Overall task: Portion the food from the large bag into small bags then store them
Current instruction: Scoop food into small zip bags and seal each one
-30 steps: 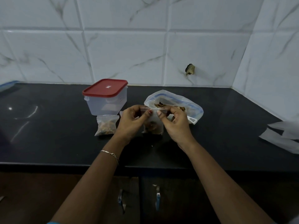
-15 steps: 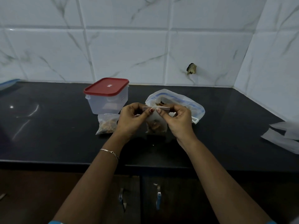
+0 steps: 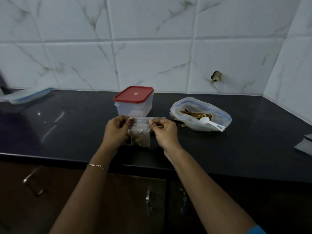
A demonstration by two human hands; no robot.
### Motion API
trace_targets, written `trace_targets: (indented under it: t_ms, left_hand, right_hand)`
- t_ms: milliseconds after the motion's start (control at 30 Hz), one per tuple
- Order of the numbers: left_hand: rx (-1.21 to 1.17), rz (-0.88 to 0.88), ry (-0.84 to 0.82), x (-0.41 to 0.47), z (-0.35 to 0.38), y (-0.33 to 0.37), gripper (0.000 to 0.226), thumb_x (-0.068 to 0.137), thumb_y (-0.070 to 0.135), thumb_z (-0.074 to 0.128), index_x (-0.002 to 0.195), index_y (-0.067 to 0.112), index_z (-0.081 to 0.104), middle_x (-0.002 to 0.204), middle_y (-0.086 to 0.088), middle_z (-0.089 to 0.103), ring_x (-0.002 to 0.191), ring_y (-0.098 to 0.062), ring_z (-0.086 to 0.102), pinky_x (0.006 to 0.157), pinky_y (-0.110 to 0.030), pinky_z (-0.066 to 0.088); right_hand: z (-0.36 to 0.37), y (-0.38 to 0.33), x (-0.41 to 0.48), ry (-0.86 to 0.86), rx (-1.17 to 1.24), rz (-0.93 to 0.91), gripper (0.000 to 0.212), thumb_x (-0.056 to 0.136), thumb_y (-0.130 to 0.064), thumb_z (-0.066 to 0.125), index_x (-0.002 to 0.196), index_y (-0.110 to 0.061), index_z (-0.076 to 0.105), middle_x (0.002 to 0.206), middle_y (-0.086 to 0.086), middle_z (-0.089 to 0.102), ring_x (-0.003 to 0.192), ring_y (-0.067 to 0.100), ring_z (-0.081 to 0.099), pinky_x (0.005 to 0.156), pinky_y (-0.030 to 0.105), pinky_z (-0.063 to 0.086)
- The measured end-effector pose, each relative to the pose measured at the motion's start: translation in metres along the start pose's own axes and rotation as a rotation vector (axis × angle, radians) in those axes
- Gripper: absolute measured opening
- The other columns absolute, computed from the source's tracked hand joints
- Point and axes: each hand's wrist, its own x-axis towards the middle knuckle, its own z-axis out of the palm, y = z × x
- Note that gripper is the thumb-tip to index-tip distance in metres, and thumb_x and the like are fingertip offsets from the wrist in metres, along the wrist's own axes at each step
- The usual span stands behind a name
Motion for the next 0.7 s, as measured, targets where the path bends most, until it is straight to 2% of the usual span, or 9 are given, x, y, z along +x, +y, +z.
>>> trace_targets:
  t_ms: [67,133,233,367,433,567,667,700]
  left_hand:
    - [0.032,-0.031,0.014,0.002,-0.003,-0.007,0.014,0.093,0.022,0.062,0.081,0.021,0.069,0.063,0.004,0.064,0.052,-0.003,0.056,0.051,-0.026,0.046]
    - [0.060,-0.060,0.014,0.005,-0.001,-0.011,0.012,0.091,0.024,0.064,0.081,0.023,0.070,0.069,-0.001,0.068,0.060,-0.014,0.060,0.060,-0.033,0.049]
    - [0.101,-0.067,0.002,0.010,0.006,-0.012,0.009,0.091,0.024,0.065,0.083,0.023,0.070,0.081,-0.004,0.071,0.066,-0.016,0.060,0.066,-0.036,0.051]
    - [0.131,-0.064,0.045,0.017,0.011,-0.009,0.010,0.091,0.025,0.065,0.090,0.017,0.071,0.076,0.000,0.066,0.068,-0.018,0.059,0.069,-0.037,0.051]
    - [0.132,-0.073,0.050,0.019,0.011,-0.007,0.013,0.091,0.026,0.064,0.093,0.015,0.071,0.078,0.000,0.066,0.074,-0.024,0.062,0.073,-0.040,0.053]
    - [0.149,-0.109,0.026,0.013,0.014,0.005,0.023,0.091,0.026,0.064,0.112,0.018,0.068,0.108,-0.004,0.068,0.103,-0.023,0.064,0.091,-0.041,0.053]
    - [0.260,-0.005,0.121,0.005,0.023,0.022,0.038,0.091,0.027,0.064,0.128,0.019,0.060,0.130,-0.006,0.056,0.116,-0.021,0.056,0.092,-0.027,0.043]
    - [0.279,0.044,0.171,0.002,0.028,0.029,0.041,0.090,0.026,0.064,0.130,0.020,0.058,0.136,-0.004,0.049,0.116,-0.020,0.055,0.091,-0.026,0.041]
  right_hand:
    - [0.005,0.005,0.002,0.063,-0.044,0.028,0.004,0.085,-0.016,0.072,0.081,-0.017,0.073,0.079,0.000,0.072,0.079,0.014,0.069,0.080,0.032,0.057]
    - [0.006,0.005,0.004,0.129,-0.087,0.024,0.008,0.081,-0.017,0.076,0.075,-0.021,0.072,0.079,-0.001,0.073,0.079,0.014,0.070,0.081,0.036,0.058]
    - [0.001,0.005,0.005,0.177,-0.146,0.016,0.014,0.078,-0.019,0.079,0.071,-0.026,0.070,0.077,-0.005,0.073,0.077,0.010,0.069,0.078,0.034,0.059]
    - [-0.008,0.008,0.006,0.105,-0.239,0.022,0.008,0.083,-0.015,0.073,0.084,-0.023,0.073,0.081,-0.004,0.073,0.078,0.009,0.069,0.080,0.035,0.059]
    - [-0.014,0.007,0.003,0.071,-0.264,0.013,0.010,0.086,-0.014,0.070,0.091,-0.021,0.074,0.083,-0.005,0.073,0.079,0.007,0.069,0.081,0.035,0.059]
    - [-0.038,0.003,-0.005,0.061,-0.345,-0.066,0.013,0.087,-0.017,0.069,0.099,-0.020,0.074,0.092,-0.008,0.072,0.086,0.003,0.067,0.084,0.025,0.056]
    - [-0.069,-0.003,-0.014,0.094,-0.443,-0.146,0.014,0.088,-0.020,0.068,0.101,-0.020,0.073,0.096,-0.009,0.071,0.089,0.000,0.063,0.081,0.017,0.051]
    - [-0.082,-0.005,-0.017,0.112,-0.472,-0.175,0.013,0.088,-0.020,0.068,0.101,-0.021,0.073,0.096,-0.009,0.071,0.089,0.000,0.063,0.081,0.016,0.050]
